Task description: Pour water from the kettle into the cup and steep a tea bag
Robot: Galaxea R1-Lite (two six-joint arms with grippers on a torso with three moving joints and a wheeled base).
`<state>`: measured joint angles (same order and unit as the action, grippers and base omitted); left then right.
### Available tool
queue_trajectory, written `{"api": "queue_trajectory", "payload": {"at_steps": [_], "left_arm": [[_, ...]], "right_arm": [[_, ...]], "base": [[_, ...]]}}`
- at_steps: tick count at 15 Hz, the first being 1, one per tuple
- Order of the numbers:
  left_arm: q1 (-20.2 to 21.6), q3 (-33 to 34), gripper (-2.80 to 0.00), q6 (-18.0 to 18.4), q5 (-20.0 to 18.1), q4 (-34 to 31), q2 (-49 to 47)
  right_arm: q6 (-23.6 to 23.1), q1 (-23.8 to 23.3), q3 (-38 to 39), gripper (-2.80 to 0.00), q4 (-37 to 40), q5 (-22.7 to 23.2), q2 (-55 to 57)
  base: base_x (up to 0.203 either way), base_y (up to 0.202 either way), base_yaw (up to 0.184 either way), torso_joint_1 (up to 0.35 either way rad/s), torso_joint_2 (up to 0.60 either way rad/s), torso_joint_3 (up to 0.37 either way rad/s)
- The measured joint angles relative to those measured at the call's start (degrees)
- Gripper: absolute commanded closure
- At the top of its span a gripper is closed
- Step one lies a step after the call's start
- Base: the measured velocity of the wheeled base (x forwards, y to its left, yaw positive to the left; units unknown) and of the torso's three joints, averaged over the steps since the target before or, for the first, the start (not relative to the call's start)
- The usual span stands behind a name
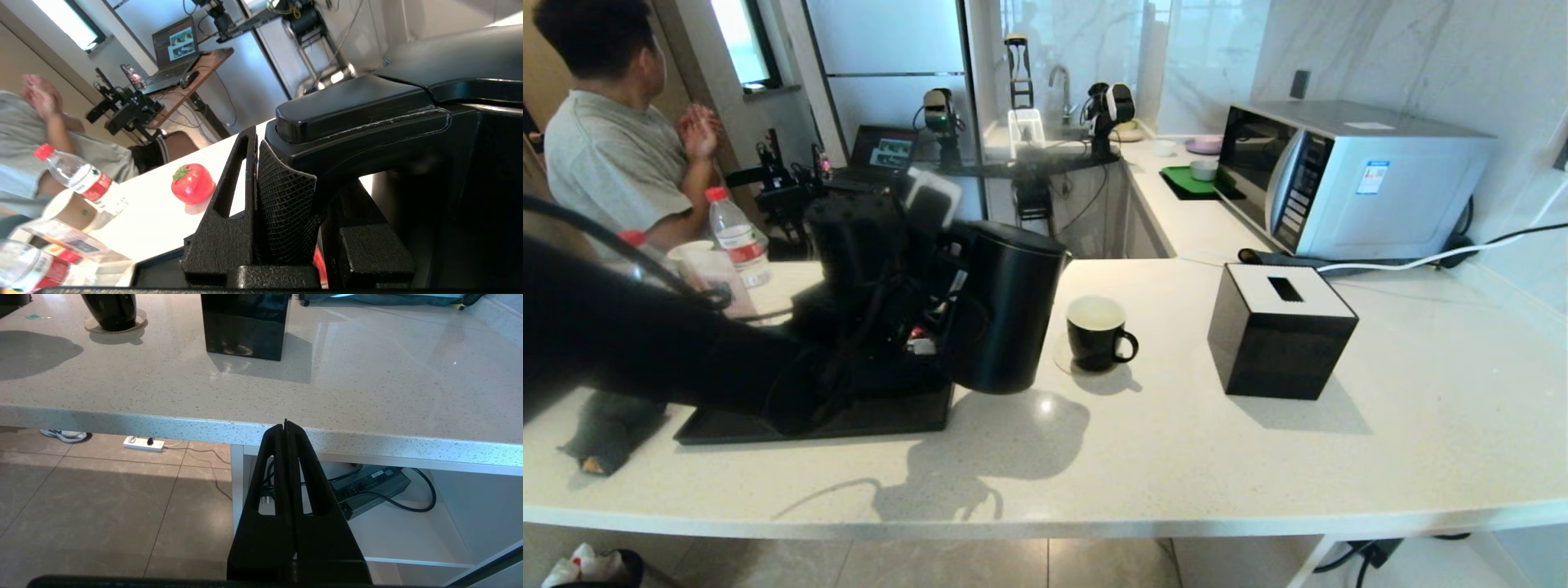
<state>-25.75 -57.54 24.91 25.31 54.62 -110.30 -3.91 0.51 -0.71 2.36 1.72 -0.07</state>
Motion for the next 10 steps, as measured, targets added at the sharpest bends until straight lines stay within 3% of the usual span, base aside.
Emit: {"api": "queue_trajectory", "payload": {"at_steps": [10], "left_arm": [[0.20,-7.11,0.00,3.88,-0.24,-7.63,-2.31]], "right_arm": [[0.00,0.00,0.00,0.00,0.00,-0.02,0.00]], "base": [[0.000,0.000,0.000,0.000,0.00,0.000]]}}
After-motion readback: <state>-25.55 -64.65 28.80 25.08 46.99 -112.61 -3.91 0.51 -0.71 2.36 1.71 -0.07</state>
